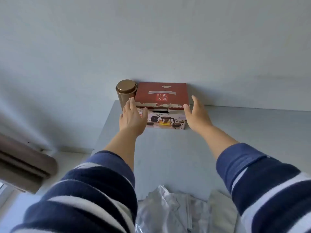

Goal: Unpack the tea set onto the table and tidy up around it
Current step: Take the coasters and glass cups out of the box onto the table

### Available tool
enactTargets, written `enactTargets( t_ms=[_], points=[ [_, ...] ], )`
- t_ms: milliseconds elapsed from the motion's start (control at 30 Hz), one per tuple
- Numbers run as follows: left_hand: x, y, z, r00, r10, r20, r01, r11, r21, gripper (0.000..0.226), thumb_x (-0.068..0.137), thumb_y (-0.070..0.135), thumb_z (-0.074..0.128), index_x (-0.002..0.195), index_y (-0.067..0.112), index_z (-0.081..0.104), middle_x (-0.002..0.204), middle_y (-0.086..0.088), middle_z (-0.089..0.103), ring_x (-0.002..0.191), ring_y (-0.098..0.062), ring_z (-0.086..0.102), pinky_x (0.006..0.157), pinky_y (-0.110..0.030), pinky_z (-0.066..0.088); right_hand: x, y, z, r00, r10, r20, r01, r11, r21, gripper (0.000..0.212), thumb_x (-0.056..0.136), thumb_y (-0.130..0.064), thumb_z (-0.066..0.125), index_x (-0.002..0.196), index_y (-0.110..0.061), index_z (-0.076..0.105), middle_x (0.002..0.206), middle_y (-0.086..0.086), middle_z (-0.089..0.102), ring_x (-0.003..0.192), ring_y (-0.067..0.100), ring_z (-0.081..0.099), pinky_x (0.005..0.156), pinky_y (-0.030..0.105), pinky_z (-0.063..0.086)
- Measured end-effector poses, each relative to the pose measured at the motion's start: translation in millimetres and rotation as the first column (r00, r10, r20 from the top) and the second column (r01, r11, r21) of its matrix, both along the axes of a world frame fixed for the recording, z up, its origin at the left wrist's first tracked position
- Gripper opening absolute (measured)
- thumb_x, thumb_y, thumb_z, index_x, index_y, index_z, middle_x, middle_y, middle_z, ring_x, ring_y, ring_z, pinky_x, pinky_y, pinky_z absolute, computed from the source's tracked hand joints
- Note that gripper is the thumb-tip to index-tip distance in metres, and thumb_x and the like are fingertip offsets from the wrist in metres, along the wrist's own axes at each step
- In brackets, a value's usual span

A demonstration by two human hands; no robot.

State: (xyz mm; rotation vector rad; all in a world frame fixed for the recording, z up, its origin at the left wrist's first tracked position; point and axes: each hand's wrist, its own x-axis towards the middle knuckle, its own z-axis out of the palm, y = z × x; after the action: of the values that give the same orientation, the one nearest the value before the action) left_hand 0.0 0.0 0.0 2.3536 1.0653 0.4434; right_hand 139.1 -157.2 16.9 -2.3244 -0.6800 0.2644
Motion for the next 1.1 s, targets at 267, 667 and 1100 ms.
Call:
enactTargets(
  t_ms=[267,667,1100],
  points=[
    [20,5,-12,0.981,0.118,0.152,-0.083,0.972,-0.222,0.055,0.093,0.051,0.043,0.134,0.016,0.040,0.131,-0.001,0.055,0.114,-0.023,0.055,0.079,-0.030,0.040,8,32,-18,0.938,-0.180,-0.298,0.241,0.953,0.182,0.047,0.100,-0.029,0.038,0.145,-0.017,0.035,0.128,0.001,0.057,0.070,0.005,0.053,0.077,0.028,0.042],
    [-20,-36,-10,0.982,0.182,0.042,-0.181,0.983,-0.024,0.056,0.094,0.059,0.030,0.125,0.015,0.044,0.119,-0.004,0.063,0.099,-0.028,0.061,0.070,-0.032,0.041,-40,-3,-18,0.935,-0.248,-0.255,0.291,0.945,0.147,0.049,0.099,-0.030,0.033,0.148,-0.023,0.032,0.142,0.001,0.052,0.119,0.027,0.058,0.098,0.042,0.049],
    [52,43,58,0.904,0.059,0.424,0.011,0.987,-0.161,0.038,0.100,0.033,0.025,0.129,0.017,0.043,0.118,0.001,0.055,0.098,-0.018,0.045,0.080,-0.030,0.032,30,54,43,0.928,-0.191,-0.318,0.348,0.749,0.564,0.053,0.096,-0.047,0.021,0.134,-0.020,0.046,0.134,0.000,0.054,0.124,0.021,0.049,0.095,0.031,0.035]
  ],
)
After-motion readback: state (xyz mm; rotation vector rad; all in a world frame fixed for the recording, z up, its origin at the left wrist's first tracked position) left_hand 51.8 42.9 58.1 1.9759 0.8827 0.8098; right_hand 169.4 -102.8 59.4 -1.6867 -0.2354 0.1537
